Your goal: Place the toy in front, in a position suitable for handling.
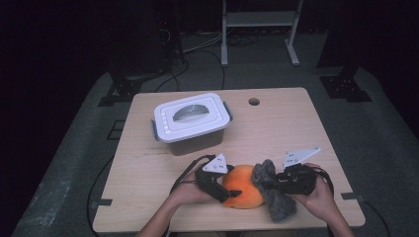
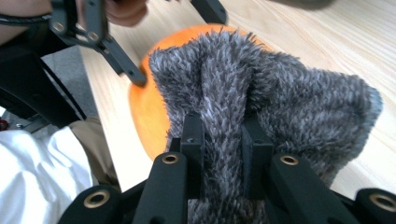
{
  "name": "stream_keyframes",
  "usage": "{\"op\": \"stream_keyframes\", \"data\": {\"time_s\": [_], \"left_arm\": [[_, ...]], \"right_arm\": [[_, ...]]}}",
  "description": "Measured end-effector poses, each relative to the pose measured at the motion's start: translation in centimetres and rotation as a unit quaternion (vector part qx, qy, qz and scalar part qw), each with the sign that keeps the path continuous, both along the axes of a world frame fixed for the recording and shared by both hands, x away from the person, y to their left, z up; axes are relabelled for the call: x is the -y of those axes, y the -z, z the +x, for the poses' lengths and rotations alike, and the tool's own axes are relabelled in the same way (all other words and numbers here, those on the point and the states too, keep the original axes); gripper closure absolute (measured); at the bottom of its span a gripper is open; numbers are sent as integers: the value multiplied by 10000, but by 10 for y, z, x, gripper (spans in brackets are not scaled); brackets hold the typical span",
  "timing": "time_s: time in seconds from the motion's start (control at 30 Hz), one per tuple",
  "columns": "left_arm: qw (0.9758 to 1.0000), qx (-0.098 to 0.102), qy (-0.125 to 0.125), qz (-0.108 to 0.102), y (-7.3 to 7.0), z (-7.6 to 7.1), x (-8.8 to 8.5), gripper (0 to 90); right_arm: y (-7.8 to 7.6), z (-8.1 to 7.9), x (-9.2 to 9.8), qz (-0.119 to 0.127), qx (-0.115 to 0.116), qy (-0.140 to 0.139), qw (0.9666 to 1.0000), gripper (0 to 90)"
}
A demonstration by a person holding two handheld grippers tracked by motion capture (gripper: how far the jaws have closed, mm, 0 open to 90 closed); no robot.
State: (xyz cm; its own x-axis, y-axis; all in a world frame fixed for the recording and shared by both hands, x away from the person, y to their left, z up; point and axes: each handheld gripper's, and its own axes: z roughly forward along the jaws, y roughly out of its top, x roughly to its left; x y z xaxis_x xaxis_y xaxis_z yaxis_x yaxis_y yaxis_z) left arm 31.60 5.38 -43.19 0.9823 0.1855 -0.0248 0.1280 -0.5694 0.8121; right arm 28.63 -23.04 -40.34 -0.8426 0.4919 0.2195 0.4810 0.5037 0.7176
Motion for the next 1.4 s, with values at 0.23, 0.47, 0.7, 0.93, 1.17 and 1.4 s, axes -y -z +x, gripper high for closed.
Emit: {"op": "stream_keyframes", "data": {"time_s": [0.23, 0.47, 0.7, 0.93, 1.17, 1.4], "left_arm": [[10000, -25, 38, 52, 2, 2, -4, 171], [9999, -82, -10, 70, 1, 5, -8, 168], [9992, 380, 81, -120, -15, -6, 0, 206], [9997, 198, 8, -107, -4, 0, -5, 221], [9998, 38, 15, -172, -1, 4, -13, 219], [9998, 39, 133, -150, 1, 2, -12, 220]], "right_arm": [[6, 2, 7, -32, -82, 78, 9999, 740], [10, 6, 17, -77, -142, 281, 9995, 738], [-2, 4, 6, 174, 108, 230, 9995, 739], [5, 7, 6, 201, 34, 233, 9995, 737], [25, 16, 21, 95, -396, 401, 9984, 735], [9, 13, 19, 453, -118, 468, 9978, 735]]}}
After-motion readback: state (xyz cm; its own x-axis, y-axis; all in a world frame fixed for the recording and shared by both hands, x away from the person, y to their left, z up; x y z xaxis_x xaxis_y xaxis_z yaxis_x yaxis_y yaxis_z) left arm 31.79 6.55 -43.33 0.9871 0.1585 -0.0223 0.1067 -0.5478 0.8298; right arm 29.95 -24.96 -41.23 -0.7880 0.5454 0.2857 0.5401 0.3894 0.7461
